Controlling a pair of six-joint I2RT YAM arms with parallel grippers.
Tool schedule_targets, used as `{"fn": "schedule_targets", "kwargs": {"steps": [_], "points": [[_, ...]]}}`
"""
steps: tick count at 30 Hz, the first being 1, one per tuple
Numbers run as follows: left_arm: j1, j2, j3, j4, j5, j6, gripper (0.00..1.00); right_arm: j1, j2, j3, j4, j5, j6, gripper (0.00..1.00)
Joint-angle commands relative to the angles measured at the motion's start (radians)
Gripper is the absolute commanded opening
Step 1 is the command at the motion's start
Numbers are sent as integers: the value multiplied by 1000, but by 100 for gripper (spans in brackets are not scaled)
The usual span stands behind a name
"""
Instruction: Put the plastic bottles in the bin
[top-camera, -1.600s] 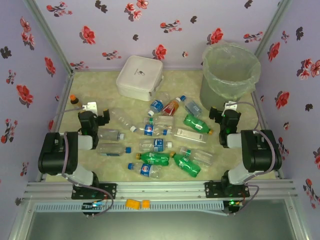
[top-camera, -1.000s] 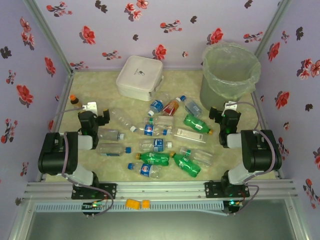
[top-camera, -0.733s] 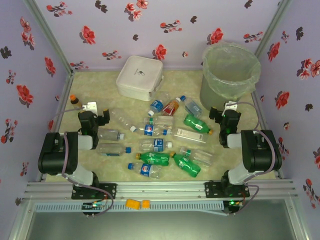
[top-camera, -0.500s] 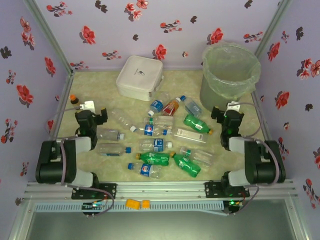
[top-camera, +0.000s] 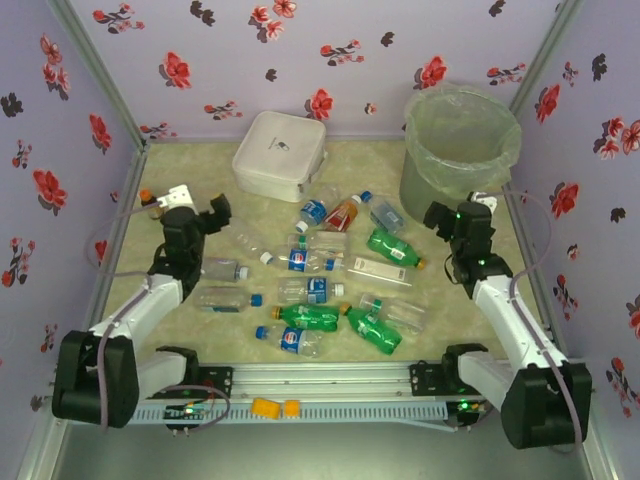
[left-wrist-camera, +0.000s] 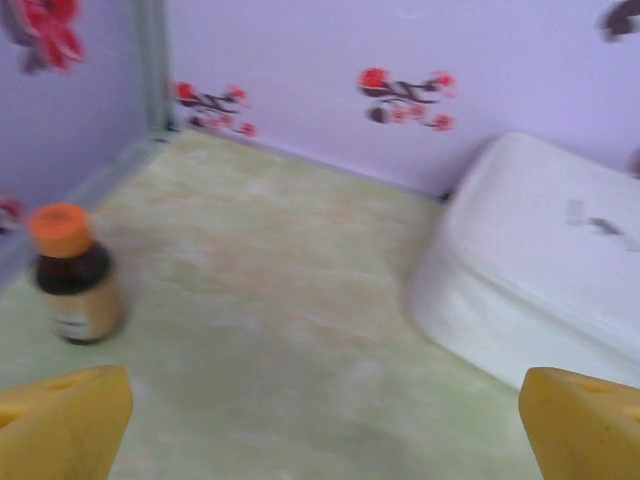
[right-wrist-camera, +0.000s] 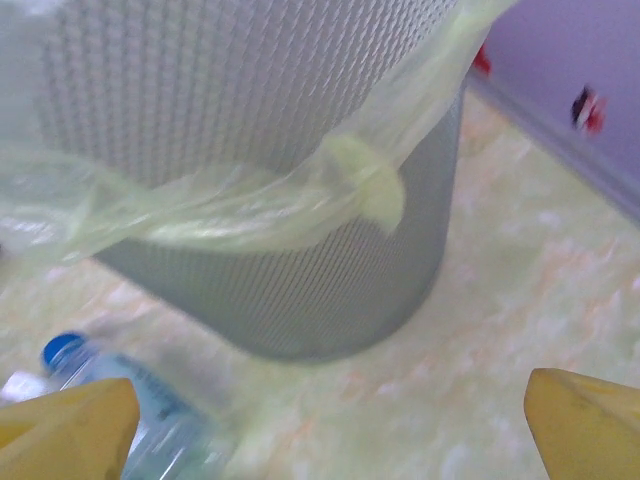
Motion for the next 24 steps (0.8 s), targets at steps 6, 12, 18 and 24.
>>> {"fn": "schedule_targets", "kwargs": {"steps": [6,12,18,24], "points": [[-212,34,84,-123,120,-166,100,168,47,144,-497,-166,198,100],[-248,101,126,-119,160,-219,100,308,183,246,-589,-217,99,99],[-247,141,117,-45,191,-273,100,338,431,399,-639,-210,-99,98],[-248,127,103,-78,218,-274,100,340,653,557,-692,-135,-295,94]]}}
